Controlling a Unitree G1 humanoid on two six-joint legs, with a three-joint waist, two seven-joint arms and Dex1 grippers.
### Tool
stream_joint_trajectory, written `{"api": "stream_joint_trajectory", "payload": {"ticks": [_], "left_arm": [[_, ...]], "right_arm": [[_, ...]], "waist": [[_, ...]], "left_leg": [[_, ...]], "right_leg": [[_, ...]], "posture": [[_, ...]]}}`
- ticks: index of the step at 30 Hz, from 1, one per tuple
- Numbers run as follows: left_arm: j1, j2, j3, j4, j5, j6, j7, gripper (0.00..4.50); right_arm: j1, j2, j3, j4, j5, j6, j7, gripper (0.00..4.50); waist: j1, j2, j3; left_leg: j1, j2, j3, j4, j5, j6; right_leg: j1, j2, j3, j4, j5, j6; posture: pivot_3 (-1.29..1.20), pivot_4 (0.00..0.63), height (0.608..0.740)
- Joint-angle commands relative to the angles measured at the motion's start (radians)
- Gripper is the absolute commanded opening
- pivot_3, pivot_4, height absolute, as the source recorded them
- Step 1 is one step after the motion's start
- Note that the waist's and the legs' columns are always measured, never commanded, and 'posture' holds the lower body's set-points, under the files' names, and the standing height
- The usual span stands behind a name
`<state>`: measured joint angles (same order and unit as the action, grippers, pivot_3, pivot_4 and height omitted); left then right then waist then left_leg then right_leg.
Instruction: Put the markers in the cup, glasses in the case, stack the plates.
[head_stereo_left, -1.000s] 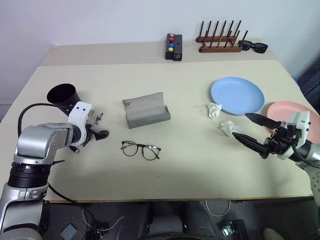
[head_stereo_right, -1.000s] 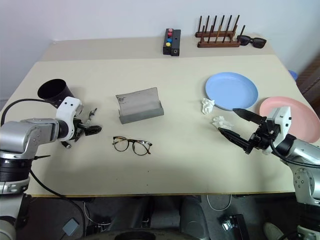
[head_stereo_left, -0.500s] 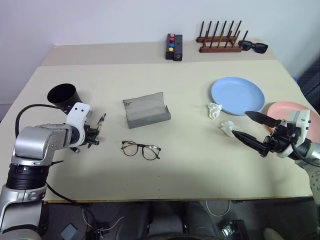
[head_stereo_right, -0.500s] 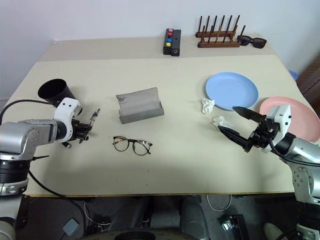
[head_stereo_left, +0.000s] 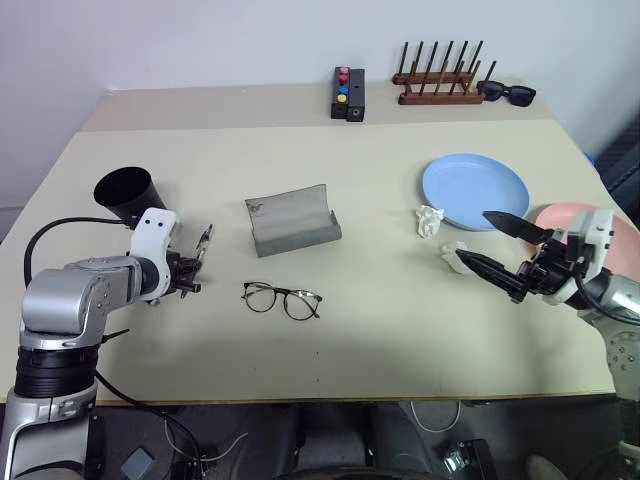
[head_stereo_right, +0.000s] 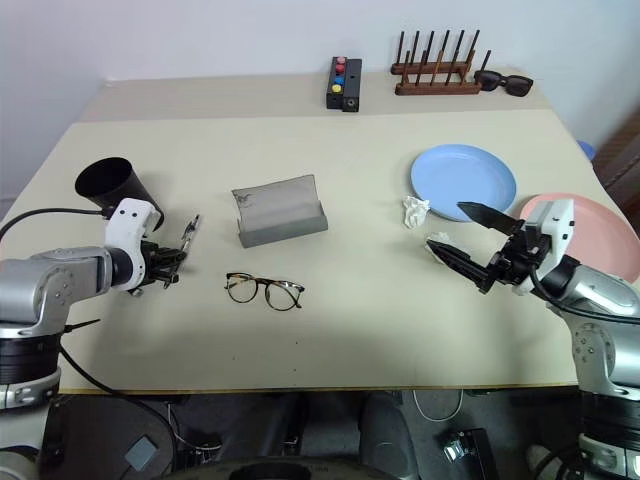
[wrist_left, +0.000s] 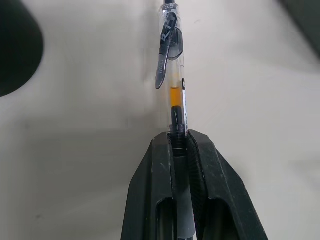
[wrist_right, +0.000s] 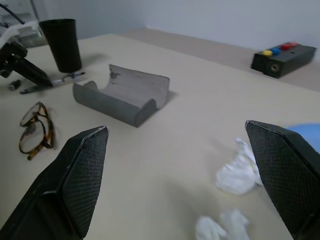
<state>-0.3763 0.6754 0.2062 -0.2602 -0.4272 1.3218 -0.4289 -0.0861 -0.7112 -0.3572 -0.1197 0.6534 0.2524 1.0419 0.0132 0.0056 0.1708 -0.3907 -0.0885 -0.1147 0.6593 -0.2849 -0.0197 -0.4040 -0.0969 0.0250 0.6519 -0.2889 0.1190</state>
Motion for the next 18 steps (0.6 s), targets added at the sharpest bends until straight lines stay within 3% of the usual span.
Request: {"api": "stream_joint_trajectory", "payload": {"ticks": [1, 6, 10, 18], "left_arm": [[0.013, -0.028, 0.082, -0.077, -0.027, -0.072, -0.003, 0.01], [0.019, -0.073, 0.142, -0.128, -0.042, -0.169, 0.012, 0.01], [0.023, -0.148, 0.201, -0.149, 0.013, -0.375, 0.104, 0.01], [-0.043, -0.210, 0.267, -0.071, 0.021, -0.597, 0.192, 0.01]], "right_arm": [[-0.007, 0.006, 0.012, -0.050, 0.027, 0.005, 0.021, 4.50], [-0.012, 0.020, 0.040, -0.050, 0.061, 0.022, 0.067, 4.50], [-0.023, 0.026, 0.070, -0.050, 0.077, 0.039, 0.113, 4.50], [-0.070, 0.039, 0.120, -0.025, 0.100, 0.057, 0.186, 4.50]], "waist": [[-0.001, 0.000, 0.000], [-0.001, 0.000, 0.000], [-0.001, 0.000, 0.000], [0.001, -0.001, 0.000]], "left_leg": [[0.000, 0.000, 0.000, 0.000, 0.000, 0.000], [0.000, 0.000, 0.000, 0.001, 0.000, 0.000], [0.000, 0.000, 0.000, 0.001, 0.000, 0.000], [0.000, 0.000, 0.000, 0.002, 0.000, 0.000]], "right_leg": [[0.000, 0.000, 0.000, 0.000, 0.000, 0.000], [0.000, 0.000, 0.000, 0.000, 0.000, 0.000], [0.000, 0.000, 0.000, 0.000, 0.000, 0.000], [0.001, 0.001, 0.000, 0.000, 0.000, 0.000]], "posture": [[0.00, 0.150, 0.740], [0.00, 0.150, 0.740], [0.00, 0.150, 0.740], [0.00, 0.150, 0.740]]}}
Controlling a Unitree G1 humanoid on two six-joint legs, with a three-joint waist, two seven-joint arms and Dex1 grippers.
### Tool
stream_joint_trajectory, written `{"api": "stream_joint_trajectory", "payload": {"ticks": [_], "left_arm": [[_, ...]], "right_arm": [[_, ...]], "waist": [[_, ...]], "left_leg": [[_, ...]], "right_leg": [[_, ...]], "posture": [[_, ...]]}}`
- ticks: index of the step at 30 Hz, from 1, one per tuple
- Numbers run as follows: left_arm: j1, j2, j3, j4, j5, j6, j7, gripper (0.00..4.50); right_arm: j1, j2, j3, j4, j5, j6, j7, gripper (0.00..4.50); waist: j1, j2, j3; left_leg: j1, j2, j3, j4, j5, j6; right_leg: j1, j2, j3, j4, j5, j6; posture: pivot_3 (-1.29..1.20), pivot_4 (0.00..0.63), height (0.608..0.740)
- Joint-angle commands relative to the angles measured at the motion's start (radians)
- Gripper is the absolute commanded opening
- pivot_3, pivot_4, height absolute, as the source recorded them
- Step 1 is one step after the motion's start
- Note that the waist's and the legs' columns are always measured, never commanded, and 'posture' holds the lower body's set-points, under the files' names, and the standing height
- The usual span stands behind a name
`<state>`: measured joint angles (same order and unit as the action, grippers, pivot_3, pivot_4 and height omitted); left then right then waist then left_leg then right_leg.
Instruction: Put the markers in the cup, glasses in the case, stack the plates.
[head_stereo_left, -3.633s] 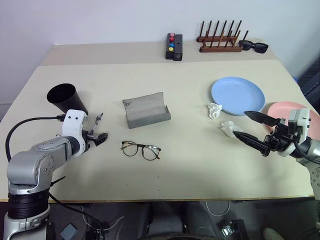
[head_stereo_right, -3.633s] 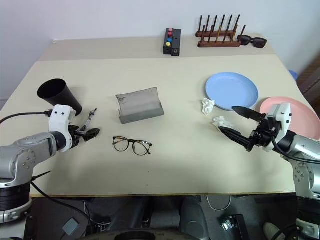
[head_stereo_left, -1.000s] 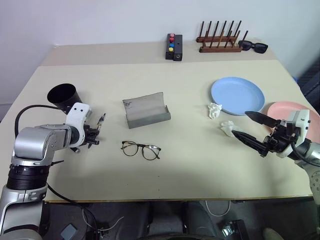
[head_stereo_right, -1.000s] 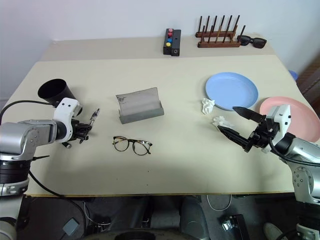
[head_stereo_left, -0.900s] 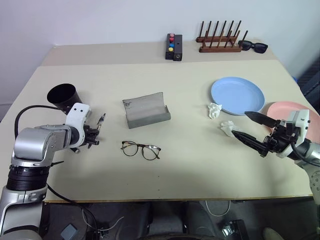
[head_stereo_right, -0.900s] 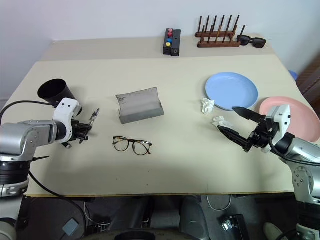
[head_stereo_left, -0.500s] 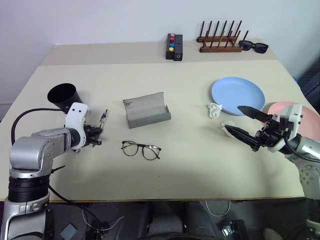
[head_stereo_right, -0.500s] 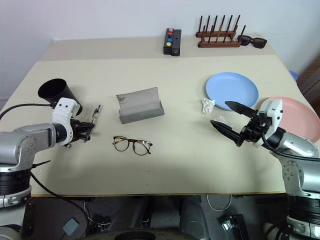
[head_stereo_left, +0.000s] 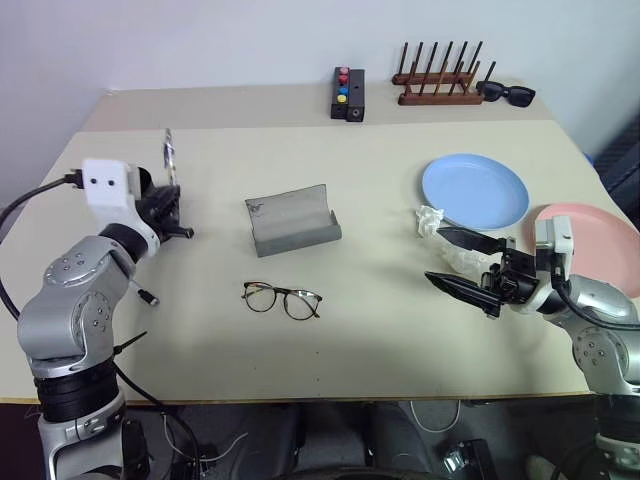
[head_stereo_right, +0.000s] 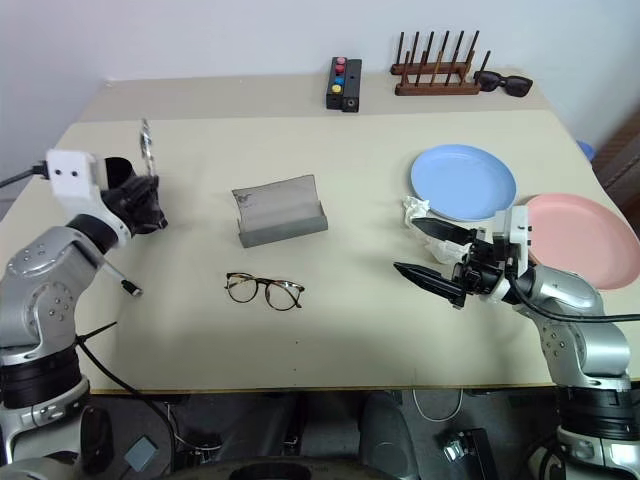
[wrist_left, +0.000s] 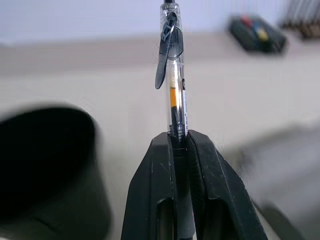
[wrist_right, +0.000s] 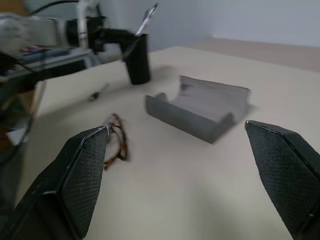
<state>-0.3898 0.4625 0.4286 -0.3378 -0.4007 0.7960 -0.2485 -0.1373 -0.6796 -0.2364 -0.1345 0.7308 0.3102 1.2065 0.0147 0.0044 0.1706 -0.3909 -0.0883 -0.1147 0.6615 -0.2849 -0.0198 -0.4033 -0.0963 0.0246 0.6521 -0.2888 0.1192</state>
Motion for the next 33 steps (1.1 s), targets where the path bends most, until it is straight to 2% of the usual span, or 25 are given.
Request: {"api": "stream_joint_trajectory", "payload": {"ticks": [1, 13, 24, 33], "left_arm": [[-0.040, -0.001, 0.053, 0.021, -0.011, -0.097, 0.014, 0.01], [-0.099, -0.040, 0.112, 0.151, -0.032, -0.393, 0.046, 0.01], [-0.090, -0.051, 0.130, 0.160, -0.110, -0.463, 0.052, 0.01], [-0.095, -0.038, 0.165, 0.192, -0.140, -0.527, 0.069, 0.01]], "right_arm": [[-0.024, 0.010, 0.006, -0.009, 0.020, -0.001, 0.028, 4.50], [-0.051, 0.090, 0.046, 0.026, -0.028, -0.097, 0.055, 4.50], [-0.159, 0.160, 0.039, 0.118, -0.011, -0.125, 0.034, 4.50], [-0.163, 0.172, 0.046, 0.114, -0.006, -0.115, 0.024, 4.50]], "waist": [[-0.001, 0.000, 0.000], [-0.002, -0.002, -0.001], [-0.003, -0.003, -0.001], [-0.003, -0.003, -0.001]], "left_leg": [[0.000, 0.000, 0.000, 0.000, 0.000, 0.000], [0.000, 0.000, 0.000, 0.001, 0.000, 0.000], [0.000, 0.000, 0.000, 0.001, 0.000, 0.000], [0.000, 0.000, 0.000, 0.001, 0.000, 0.000]], "right_leg": [[0.000, 0.000, 0.000, 0.000, 0.000, 0.000], [0.000, 0.000, 0.000, 0.000, 0.000, 0.001], [0.000, 0.001, 0.000, 0.000, 0.000, 0.001], [0.000, 0.001, 0.000, 0.000, 0.000, 0.001]], "posture": [[0.00, 0.150, 0.740], [0.00, 0.150, 0.740], [0.00, 0.150, 0.740], [0.00, 0.150, 0.740]]}}
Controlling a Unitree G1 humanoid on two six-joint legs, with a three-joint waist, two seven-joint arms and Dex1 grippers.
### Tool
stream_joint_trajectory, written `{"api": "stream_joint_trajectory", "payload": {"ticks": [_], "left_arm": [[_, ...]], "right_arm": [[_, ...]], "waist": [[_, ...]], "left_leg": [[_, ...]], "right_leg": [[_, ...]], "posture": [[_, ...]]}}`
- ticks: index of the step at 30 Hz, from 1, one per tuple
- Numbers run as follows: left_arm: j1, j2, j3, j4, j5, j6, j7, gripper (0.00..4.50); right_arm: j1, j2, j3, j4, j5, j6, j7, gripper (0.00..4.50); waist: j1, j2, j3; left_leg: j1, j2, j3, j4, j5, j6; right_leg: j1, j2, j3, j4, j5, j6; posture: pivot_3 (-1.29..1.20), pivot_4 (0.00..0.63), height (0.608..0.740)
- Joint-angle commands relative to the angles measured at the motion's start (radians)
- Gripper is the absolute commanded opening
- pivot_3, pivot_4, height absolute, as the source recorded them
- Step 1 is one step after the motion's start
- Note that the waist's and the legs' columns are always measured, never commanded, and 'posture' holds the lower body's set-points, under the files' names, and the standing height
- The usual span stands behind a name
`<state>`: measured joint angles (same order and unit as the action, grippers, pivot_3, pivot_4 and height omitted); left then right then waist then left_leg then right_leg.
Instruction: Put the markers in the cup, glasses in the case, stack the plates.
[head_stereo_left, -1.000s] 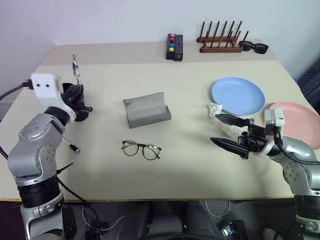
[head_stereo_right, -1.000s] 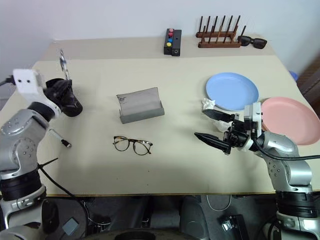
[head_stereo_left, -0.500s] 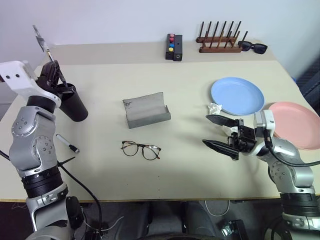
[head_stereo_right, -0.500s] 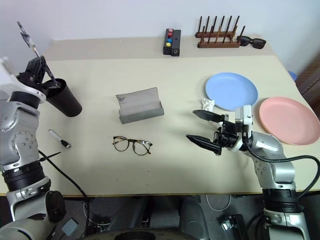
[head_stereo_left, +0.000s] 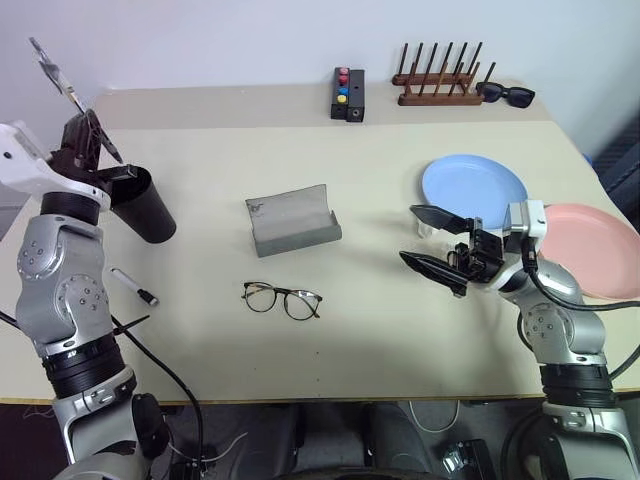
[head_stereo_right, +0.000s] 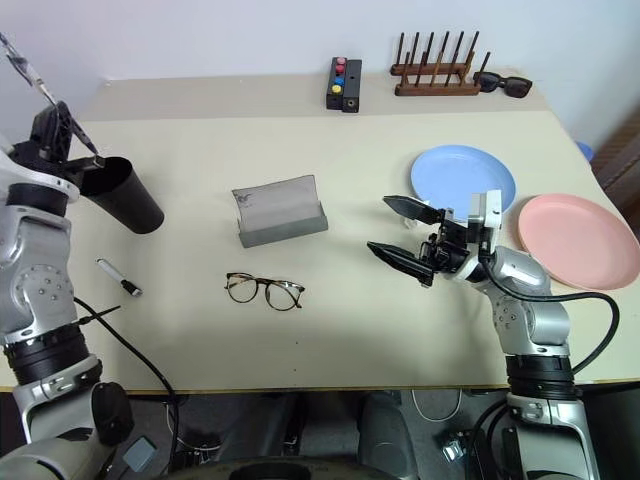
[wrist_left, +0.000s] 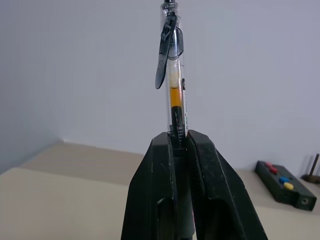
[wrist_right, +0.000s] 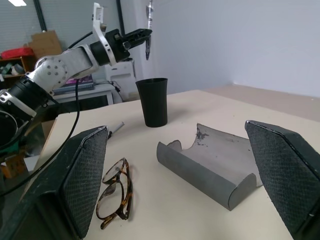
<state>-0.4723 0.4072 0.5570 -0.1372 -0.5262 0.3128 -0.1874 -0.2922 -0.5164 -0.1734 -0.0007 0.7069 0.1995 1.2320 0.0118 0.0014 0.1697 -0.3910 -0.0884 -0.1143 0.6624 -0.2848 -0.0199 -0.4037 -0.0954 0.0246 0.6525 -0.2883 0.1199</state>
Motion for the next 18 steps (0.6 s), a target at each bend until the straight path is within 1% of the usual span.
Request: {"api": "stream_joint_trajectory", "payload": {"ticks": [1, 5, 9, 18], "left_arm": [[-0.012, 0.025, 0.042, -0.007, -0.011, -0.060, 0.005, 0.01], [0.007, 0.061, 0.046, 0.008, 0.018, -0.112, -0.013, 0.01], [0.040, 0.098, 0.009, 0.035, 0.092, -0.190, -0.041, 0.01], [0.114, 0.108, -0.034, 0.069, 0.203, -0.310, -0.058, 0.01]], "right_arm": [[-0.006, 0.009, -0.017, -0.021, 0.019, -0.004, -0.002, 4.50], [-0.002, 0.007, -0.017, -0.022, 0.021, -0.002, -0.001, 4.50], [0.000, 0.004, -0.019, -0.023, 0.021, 0.000, -0.001, 4.50], [-0.001, -0.003, -0.023, -0.021, 0.021, 0.003, 0.001, 4.50]], "waist": [[0.000, 0.000, 0.000], [0.000, 0.000, 0.000], [-0.001, 0.000, 0.000], [0.000, 0.000, 0.000]], "left_leg": [[0.000, 0.000, 0.000, 0.000, 0.000, 0.000], [0.000, 0.000, 0.000, 0.000, 0.000, 0.000], [0.000, 0.000, 0.000, 0.000, 0.000, 0.000], [0.000, 0.000, 0.000, 0.000, 0.000, 0.000]], "right_leg": [[0.000, 0.000, 0.000, 0.000, 0.000, 0.000], [0.000, 0.000, 0.000, 0.000, 0.000, 0.000], [0.000, 0.000, 0.000, 0.000, 0.000, 0.000], [0.000, -0.001, 0.000, 0.000, 0.000, 0.000]], "posture": [[0.00, 0.150, 0.740], [0.00, 0.150, 0.740], [0.00, 0.150, 0.740], [0.00, 0.150, 0.740]]}}
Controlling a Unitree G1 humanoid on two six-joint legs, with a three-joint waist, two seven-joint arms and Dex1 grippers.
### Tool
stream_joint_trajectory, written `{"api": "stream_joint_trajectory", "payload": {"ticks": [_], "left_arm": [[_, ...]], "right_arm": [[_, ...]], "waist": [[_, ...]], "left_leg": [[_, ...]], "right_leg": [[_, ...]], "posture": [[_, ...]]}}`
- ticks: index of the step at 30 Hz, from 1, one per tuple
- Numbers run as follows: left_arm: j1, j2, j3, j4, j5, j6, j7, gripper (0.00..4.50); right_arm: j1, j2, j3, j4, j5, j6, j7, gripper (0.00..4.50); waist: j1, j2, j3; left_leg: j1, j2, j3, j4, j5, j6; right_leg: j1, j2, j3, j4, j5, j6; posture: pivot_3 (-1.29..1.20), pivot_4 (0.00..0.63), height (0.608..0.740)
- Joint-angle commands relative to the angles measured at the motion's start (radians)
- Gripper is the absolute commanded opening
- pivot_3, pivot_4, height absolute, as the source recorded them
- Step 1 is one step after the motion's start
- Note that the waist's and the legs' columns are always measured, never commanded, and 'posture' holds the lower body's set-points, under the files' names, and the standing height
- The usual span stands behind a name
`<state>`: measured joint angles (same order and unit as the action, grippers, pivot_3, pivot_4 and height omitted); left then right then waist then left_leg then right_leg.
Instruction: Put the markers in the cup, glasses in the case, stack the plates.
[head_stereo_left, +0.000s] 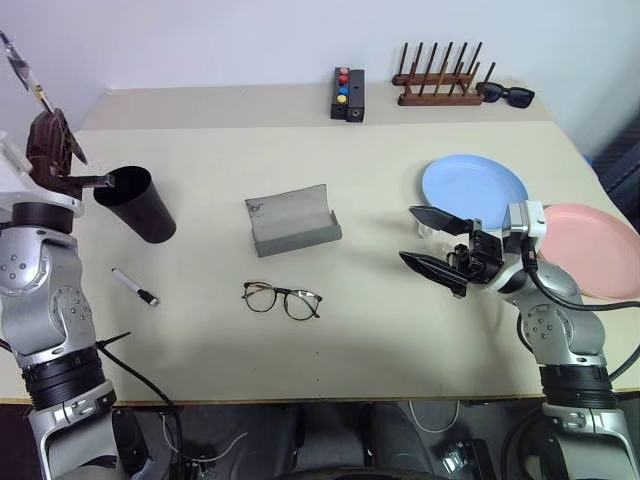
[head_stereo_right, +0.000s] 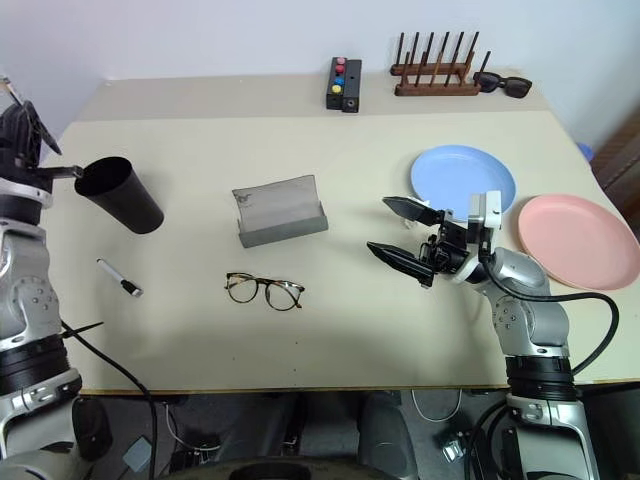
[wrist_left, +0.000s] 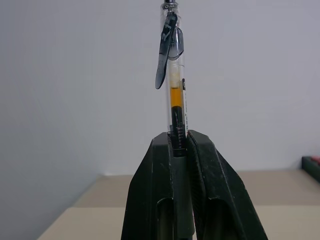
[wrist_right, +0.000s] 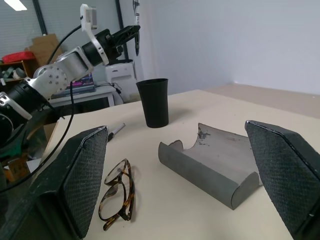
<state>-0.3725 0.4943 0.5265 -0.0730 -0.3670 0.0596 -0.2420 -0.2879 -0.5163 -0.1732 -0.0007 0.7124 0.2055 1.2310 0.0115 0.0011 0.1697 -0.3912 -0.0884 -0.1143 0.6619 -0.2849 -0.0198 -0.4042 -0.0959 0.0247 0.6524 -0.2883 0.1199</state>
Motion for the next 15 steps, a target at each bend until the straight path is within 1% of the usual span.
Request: {"api": "stream_joint_trajectory", "payload": {"ticks": [1, 9, 15], "left_arm": [[0.023, 0.020, -0.011, 0.019, 0.067, -0.079, 0.001, 0.01], [0.035, 0.006, -0.028, 0.125, 0.156, -0.198, 0.051, 0.01], [-0.015, -0.010, -0.070, 0.234, 0.190, -0.272, 0.078, 0.01]], "right_arm": [[-0.006, -0.004, -0.023, -0.020, 0.015, -0.002, 0.002, 4.50], [-0.008, -0.006, -0.024, -0.016, 0.015, 0.000, 0.005, 4.50], [-0.014, -0.006, -0.021, -0.008, 0.011, -0.002, 0.008, 4.50]], "waist": [[0.000, 0.000, 0.000], [0.001, 0.000, 0.000], [0.002, 0.000, 0.000]], "left_leg": [[0.000, 0.000, 0.000, 0.000, 0.000, 0.000], [0.000, 0.000, 0.000, 0.000, 0.000, 0.000], [0.000, 0.000, 0.000, 0.000, 0.000, 0.000]], "right_leg": [[0.000, 0.000, 0.000, 0.000, 0.000, 0.000], [0.000, 0.000, 0.000, 0.000, 0.000, 0.000], [0.000, 0.000, 0.000, 0.000, 0.000, 0.000]], "posture": [[0.00, 0.150, 0.740], [0.00, 0.150, 0.740], [0.00, 0.150, 0.740]]}}
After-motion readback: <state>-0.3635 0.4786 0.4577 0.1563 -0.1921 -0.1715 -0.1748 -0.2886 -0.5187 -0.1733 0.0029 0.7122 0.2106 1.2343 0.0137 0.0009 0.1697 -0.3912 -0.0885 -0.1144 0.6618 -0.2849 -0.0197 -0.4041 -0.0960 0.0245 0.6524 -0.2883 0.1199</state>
